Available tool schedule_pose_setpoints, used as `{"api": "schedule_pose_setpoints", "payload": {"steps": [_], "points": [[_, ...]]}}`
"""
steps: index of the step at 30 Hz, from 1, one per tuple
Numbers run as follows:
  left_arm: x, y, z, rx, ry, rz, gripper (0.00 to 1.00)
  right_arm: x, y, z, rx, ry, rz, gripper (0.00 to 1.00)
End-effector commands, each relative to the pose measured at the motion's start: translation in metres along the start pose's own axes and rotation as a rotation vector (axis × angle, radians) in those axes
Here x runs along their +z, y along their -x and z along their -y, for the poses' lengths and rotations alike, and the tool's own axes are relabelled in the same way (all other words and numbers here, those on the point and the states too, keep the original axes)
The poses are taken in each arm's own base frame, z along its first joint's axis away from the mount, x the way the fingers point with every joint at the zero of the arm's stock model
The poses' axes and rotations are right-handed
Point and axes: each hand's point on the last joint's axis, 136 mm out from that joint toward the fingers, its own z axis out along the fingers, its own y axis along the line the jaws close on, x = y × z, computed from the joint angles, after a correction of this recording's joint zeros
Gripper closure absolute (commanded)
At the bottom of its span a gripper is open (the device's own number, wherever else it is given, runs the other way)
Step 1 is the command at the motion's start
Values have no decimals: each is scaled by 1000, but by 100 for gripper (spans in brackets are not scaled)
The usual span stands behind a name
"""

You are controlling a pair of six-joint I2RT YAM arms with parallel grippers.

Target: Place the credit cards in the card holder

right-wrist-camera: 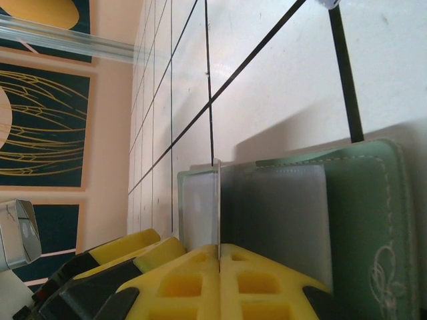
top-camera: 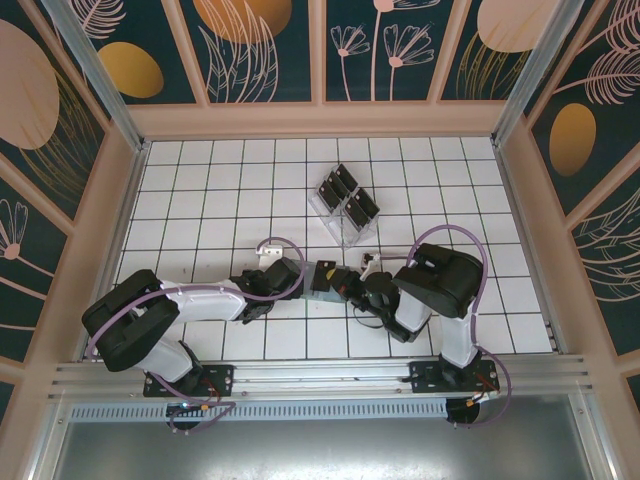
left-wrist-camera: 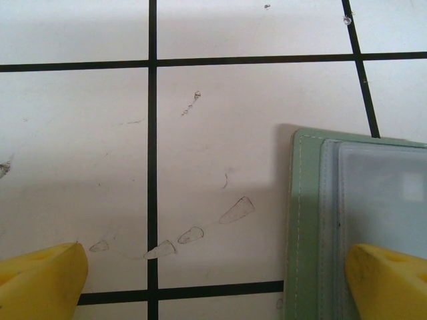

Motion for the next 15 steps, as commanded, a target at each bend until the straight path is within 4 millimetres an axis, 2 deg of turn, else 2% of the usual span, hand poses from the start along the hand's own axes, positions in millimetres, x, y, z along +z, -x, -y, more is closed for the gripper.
{"api": "schedule_pose_setpoints", "payload": {"steps": [1,15], "points": [[1,-25,-14,54,32,-81,2,-3,-5,3,-1,-17,-14,100],[1,-26,-15,54,34,-80,1,-9,-16,9,31,-44,-44,100]]}}
